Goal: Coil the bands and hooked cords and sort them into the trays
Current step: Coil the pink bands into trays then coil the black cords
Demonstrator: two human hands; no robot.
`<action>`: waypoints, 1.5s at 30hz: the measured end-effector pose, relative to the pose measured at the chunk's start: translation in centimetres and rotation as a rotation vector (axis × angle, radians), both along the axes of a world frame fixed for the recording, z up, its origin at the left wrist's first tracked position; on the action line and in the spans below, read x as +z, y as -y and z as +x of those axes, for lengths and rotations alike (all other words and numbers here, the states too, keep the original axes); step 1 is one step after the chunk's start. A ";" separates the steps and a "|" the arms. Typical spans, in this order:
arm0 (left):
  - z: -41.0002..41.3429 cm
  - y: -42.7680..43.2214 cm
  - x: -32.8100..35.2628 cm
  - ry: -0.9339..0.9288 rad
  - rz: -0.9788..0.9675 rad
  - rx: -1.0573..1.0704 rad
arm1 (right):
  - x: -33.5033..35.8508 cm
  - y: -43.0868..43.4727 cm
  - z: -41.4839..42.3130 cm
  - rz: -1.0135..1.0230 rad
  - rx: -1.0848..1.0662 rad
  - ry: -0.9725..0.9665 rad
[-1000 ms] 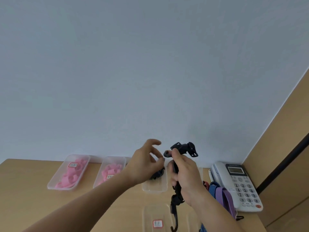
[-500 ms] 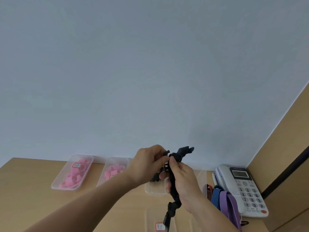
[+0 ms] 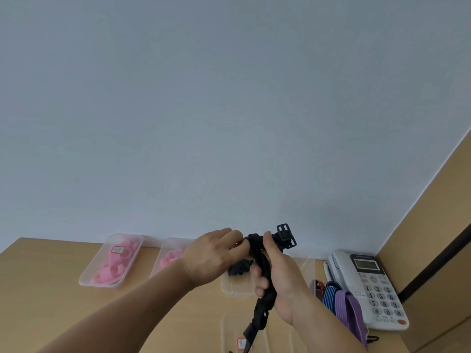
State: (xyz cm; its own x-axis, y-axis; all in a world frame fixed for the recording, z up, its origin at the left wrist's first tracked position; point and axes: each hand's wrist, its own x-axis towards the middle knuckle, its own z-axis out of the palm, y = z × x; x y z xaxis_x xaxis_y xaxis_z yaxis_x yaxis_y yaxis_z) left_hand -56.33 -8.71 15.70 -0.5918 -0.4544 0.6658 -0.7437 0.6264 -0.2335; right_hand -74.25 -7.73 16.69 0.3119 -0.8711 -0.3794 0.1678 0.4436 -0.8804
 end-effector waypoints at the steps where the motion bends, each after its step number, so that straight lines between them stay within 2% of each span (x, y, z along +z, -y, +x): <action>1: 0.0 -0.1 -0.1 0.013 -0.010 -0.011 | -0.1 0.0 0.0 0.011 0.001 -0.002; 4: -0.3 -0.5 -0.1 0.011 0.028 -0.046 | -0.5 0.0 -0.1 0.015 -0.033 -0.029; 6: -0.9 -0.9 -0.1 -0.130 0.165 -0.059 | -0.6 0.1 -0.1 -0.007 -0.084 -0.028; 8: -1.4 -1.3 0.1 -0.431 0.421 -0.058 | -0.5 0.3 -0.1 -0.031 -0.129 -0.036; 10: -2.1 -1.7 0.8 -0.835 0.740 -0.021 | -0.3 0.3 -0.2 -0.057 -0.147 -0.026; 12: -2.4 -1.5 1.6 -1.125 0.949 0.106 | -0.2 0.3 -0.3 -0.113 -0.146 -0.011; 13: -2.4 -1.3 1.9 -1.185 1.062 0.133 | -0.2 0.2 -0.4 -0.150 -0.144 -0.013; 15: -2.4 -1.1 2.4 -1.222 1.294 0.046 | -0.2 0.2 -0.4 -0.234 -0.137 -0.035; 18: -2.2 -1.1 2.8 -1.222 1.431 -0.111 | -0.2 0.1 -0.4 -0.293 -0.113 -0.030; 21: -2.4 -1.3 2.9 -1.160 1.424 -0.170 | 0.0 0.0 -0.7 -0.322 -0.062 -0.033; 24: -2.4 -1.2 2.6 -1.095 1.315 -0.052 | 0.4 0.2 -1.1 -0.387 -0.002 -0.148; 27: -2.2 -1.1 2.6 -0.917 1.079 0.113 | 1.0 0.4 -1.3 -0.395 0.037 -0.251; 31: -2.3 -1.3 1.9 -0.627 0.698 0.217 | 0.8 -0.1 -0.6 -0.291 -0.080 -0.184; 35: -2.3 -1.3 1.2 -0.242 0.260 0.181 | 0.3 -1.2 1.0 -0.256 -0.128 -0.137; 39: -1.8 -1.3 0.5 -0.002 0.070 0.139 | 0.4 -1.4 1.0 -0.266 -0.076 -0.172; 42: -1.7 -1.4 -0.1 -0.038 0.072 0.085 | 0.2 -1.3 0.8 -0.258 -0.107 -0.146; 43: -1.9 -1.4 -0.2 -0.122 0.171 0.090 | 0.1 -1.3 0.6 -0.256 -0.126 -0.131; 45: -2.2 -1.8 0.1 -0.461 0.501 0.158 | -0.2 -1.0 0.3 -0.284 -0.167 -0.114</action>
State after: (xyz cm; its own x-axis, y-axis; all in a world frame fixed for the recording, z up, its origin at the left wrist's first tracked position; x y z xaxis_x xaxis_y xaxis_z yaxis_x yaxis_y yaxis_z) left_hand -58.50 -6.89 15.83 -0.2007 -0.8295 0.5212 -0.7887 0.4524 0.4162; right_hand -73.99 -6.71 16.47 0.1258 -0.9824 -0.1384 0.1104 0.1525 -0.9821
